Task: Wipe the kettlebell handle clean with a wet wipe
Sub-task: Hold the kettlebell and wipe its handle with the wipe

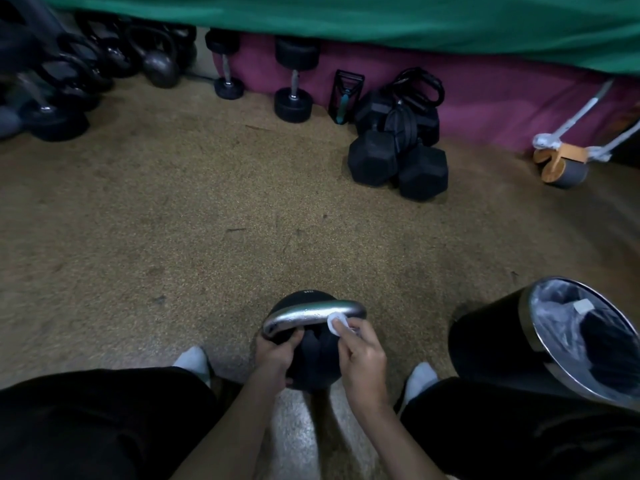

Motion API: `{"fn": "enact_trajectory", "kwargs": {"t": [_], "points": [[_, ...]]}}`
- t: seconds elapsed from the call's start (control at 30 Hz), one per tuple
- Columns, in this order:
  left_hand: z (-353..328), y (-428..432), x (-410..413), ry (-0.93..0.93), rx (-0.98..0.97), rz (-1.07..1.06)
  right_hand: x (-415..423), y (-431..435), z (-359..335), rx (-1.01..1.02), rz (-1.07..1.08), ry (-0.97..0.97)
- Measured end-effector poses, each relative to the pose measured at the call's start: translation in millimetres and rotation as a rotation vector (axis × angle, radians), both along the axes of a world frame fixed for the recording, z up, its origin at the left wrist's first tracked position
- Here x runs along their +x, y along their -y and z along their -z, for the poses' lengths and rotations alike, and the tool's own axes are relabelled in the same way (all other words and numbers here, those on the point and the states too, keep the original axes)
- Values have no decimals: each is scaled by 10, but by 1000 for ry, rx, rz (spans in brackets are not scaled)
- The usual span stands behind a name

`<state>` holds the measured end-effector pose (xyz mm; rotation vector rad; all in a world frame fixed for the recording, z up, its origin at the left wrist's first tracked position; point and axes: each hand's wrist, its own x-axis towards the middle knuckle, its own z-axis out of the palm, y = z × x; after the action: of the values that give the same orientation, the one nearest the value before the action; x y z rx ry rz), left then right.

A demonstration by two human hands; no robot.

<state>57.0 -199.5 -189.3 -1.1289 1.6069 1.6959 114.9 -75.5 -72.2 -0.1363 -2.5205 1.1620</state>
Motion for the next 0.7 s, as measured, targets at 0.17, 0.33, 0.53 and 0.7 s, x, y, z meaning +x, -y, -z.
{"fn": "enact_trajectory", "kwargs": {"t": [0.17,0.33,0.53,0.7], "points": [[-14,7,4,-6,37,-6,-47,51,-56,74,-33,39],[-33,13,4,-3,6,2,-154,-44,-79,24,27,189],[-74,9,7,-5,-19,27,-189,46,-179,228,-52,111],[-144,0,28,-14,-26,26,-394,-51,-298,381,-48,223]]}}
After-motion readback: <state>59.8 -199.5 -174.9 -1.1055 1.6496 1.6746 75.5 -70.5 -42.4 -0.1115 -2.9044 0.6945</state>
